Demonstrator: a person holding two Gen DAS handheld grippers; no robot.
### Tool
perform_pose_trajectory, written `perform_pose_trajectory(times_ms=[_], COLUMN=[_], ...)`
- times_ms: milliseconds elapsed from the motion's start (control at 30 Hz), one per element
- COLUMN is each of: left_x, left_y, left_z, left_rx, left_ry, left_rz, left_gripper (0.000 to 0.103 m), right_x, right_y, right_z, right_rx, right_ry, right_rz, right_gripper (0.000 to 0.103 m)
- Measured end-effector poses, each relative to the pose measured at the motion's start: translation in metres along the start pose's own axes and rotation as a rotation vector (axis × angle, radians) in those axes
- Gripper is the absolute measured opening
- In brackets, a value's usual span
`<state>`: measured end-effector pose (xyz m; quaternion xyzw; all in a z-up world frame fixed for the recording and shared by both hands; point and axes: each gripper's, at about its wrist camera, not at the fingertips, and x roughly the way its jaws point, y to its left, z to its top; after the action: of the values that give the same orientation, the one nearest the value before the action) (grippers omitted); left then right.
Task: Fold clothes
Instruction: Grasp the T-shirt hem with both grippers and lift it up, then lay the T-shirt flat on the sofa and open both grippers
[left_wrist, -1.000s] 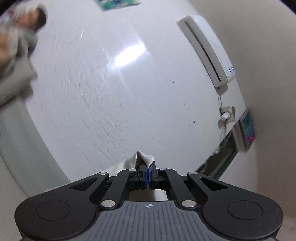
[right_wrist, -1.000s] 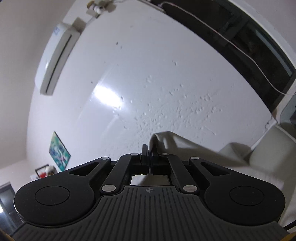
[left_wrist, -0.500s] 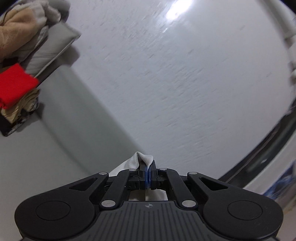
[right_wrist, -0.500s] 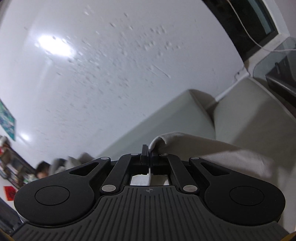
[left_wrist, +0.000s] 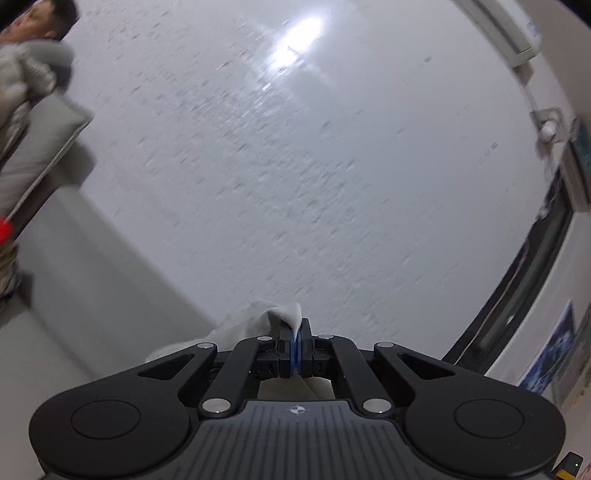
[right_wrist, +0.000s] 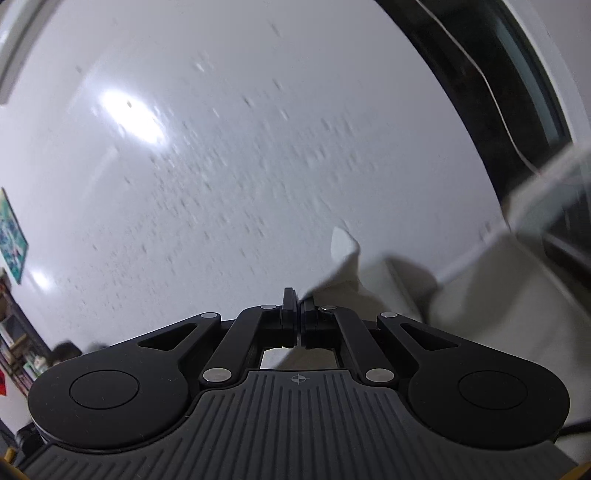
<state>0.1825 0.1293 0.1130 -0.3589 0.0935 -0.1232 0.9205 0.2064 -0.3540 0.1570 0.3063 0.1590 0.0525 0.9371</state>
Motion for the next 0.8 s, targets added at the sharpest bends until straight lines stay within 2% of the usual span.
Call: perform_pose_trajectory(times_ms=[233, 333, 400, 500, 733, 800], left_x=[-0.015, -0.029, -0.037, -0.050, -0.091, -0.107], left_y=[0.111, 0.148, 0.162, 0.166, 0.141, 0.129], left_z=[-0.123, -0.162, -0.177, -0.186, -0.179, -0.185], left_rx=[-0.127, -0.181, -0.203, -0.194, -0.089, -0.047], left_ry=[0.212, 0.296, 0.351, 0.376, 0.402, 0.432], left_rz=[0.298, 0.414, 0.462, 0.481, 0.474, 0.493], left_gripper=[0.000, 0.000, 0.000, 0.000, 0.000, 0.000], right_x=[0.050, 0.057, 0.056, 0.046, 0.005, -0.035], right_y=[-0.107, -0.131, -0.137, -0.134, -0.111, -0.104], right_z=[-0.139, -0.187, -0.207, -0.216, -0.210, -0.232], right_rx=[0.195, 0.218, 0.205, 0.155, 0.045, 0.011], right_ry=[0.317, 0.419, 0.463, 0.470, 0.457, 0.477], right_rz=[-0.217, -0.299, -0.338, -0.374, -0.383, -0.386], right_gripper=[0.001, 0.001, 0.001, 0.001, 0.001, 0.001])
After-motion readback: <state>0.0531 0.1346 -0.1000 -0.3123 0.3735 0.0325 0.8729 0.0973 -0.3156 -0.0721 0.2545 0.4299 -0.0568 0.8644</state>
